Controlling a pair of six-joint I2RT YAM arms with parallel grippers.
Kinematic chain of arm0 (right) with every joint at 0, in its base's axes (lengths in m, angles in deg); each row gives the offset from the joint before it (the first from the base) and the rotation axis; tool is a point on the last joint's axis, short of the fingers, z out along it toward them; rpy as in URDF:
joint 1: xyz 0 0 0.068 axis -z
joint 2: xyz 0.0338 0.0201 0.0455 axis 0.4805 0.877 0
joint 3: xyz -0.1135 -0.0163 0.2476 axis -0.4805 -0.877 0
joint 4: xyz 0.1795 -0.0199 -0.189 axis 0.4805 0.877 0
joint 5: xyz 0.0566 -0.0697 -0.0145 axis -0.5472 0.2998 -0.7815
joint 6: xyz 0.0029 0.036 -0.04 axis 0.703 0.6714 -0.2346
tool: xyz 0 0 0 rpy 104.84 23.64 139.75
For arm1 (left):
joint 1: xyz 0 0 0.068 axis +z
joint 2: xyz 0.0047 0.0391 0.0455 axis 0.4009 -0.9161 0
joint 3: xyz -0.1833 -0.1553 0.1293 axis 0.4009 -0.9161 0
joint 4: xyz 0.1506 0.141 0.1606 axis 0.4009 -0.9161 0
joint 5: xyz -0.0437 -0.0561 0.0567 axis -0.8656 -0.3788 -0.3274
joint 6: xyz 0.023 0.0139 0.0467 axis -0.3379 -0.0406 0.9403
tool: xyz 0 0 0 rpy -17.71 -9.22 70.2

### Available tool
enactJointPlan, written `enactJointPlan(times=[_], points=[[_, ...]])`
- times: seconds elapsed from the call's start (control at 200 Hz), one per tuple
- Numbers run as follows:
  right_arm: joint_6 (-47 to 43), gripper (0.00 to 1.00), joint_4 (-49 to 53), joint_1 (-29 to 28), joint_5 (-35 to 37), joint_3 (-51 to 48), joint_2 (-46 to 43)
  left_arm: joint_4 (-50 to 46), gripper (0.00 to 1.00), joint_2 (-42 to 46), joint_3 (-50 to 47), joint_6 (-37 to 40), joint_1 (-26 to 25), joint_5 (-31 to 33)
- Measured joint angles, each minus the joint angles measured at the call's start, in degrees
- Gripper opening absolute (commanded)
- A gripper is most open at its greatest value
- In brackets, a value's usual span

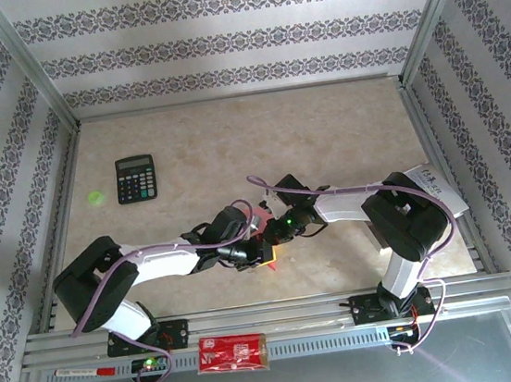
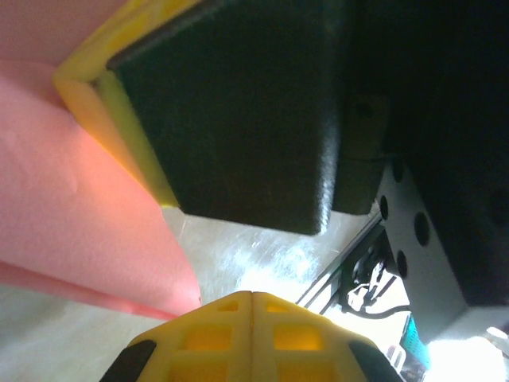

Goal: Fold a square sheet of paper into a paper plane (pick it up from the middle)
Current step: Perform the third fold on the triangle at the bottom-center of the table.

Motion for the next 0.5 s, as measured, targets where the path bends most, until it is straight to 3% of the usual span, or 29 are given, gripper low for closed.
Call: enactJointPlan(times=[0.5], points=[[0.0,0.0,-0.04,0.0,-0.07,0.0,0.04,3.02,0.0,-4.72,0.0,-1.09,-0.22,0.15]])
